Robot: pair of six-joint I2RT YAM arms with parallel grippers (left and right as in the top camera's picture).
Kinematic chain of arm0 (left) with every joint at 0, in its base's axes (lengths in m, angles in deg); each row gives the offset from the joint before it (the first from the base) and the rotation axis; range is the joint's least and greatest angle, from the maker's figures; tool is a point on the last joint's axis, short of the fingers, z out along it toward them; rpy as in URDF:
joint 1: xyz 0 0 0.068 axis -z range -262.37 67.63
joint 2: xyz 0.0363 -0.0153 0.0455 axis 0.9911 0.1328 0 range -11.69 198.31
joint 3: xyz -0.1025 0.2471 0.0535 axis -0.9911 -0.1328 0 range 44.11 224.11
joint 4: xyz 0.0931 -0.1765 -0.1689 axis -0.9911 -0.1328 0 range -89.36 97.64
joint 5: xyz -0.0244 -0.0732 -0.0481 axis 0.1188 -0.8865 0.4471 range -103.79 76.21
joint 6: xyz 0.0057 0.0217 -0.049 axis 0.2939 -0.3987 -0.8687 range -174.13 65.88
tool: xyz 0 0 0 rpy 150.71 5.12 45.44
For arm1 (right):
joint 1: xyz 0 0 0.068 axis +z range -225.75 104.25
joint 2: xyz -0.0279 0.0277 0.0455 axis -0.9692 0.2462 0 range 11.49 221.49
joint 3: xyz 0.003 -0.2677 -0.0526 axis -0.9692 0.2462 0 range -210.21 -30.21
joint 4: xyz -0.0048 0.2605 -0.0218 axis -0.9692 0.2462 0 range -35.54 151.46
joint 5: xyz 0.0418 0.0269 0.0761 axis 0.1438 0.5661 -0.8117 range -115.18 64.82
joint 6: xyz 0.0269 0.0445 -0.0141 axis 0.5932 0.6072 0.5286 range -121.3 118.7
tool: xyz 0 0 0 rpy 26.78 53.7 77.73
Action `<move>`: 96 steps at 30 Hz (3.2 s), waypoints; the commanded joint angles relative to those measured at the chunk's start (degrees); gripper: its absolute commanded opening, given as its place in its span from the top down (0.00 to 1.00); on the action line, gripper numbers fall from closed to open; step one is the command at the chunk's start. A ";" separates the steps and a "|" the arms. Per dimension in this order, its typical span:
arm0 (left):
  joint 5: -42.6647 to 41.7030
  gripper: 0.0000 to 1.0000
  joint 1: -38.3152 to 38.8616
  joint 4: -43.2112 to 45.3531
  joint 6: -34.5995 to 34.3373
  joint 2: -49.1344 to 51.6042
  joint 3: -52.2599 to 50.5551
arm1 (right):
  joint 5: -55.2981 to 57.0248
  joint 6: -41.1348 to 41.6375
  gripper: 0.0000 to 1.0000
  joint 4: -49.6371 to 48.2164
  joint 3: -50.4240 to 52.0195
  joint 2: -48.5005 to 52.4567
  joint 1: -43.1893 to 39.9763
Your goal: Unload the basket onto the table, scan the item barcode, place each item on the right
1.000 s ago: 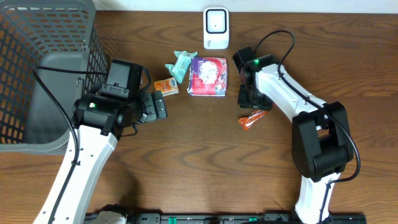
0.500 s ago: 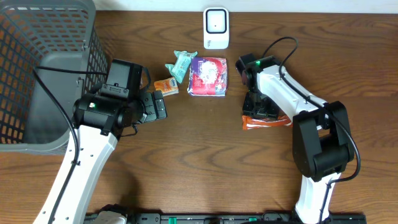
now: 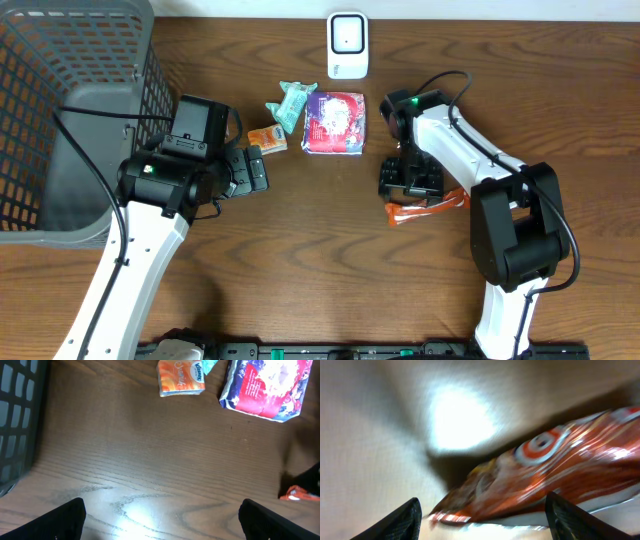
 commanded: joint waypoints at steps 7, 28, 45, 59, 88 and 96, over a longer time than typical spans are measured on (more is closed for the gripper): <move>0.33 0.02 -0.02 -0.13 0.50 0.17 -0.07 | 0.15 -6.80 0.19 7.04 2.14 -0.07 2.27; 0.35 0.02 -0.02 -0.13 0.50 0.17 -0.07 | -3.45 -23.15 0.07 6.40 6.21 -0.09 2.97; 0.33 0.02 -0.02 -0.13 0.50 0.17 -0.07 | -1.92 -28.28 0.99 -4.07 9.49 -0.09 3.65; 0.35 0.02 -0.02 -0.13 0.50 0.17 -0.07 | 35.85 -2.97 0.98 3.10 -16.76 -0.09 -0.26; 0.33 0.02 -0.02 -0.13 0.50 0.17 -0.04 | 19.87 -12.90 0.07 1.49 -24.90 -2.45 -0.85; 0.35 0.02 -0.02 -0.13 0.50 0.17 -0.07 | 5.77 -31.39 0.01 7.85 -15.98 -2.36 -4.31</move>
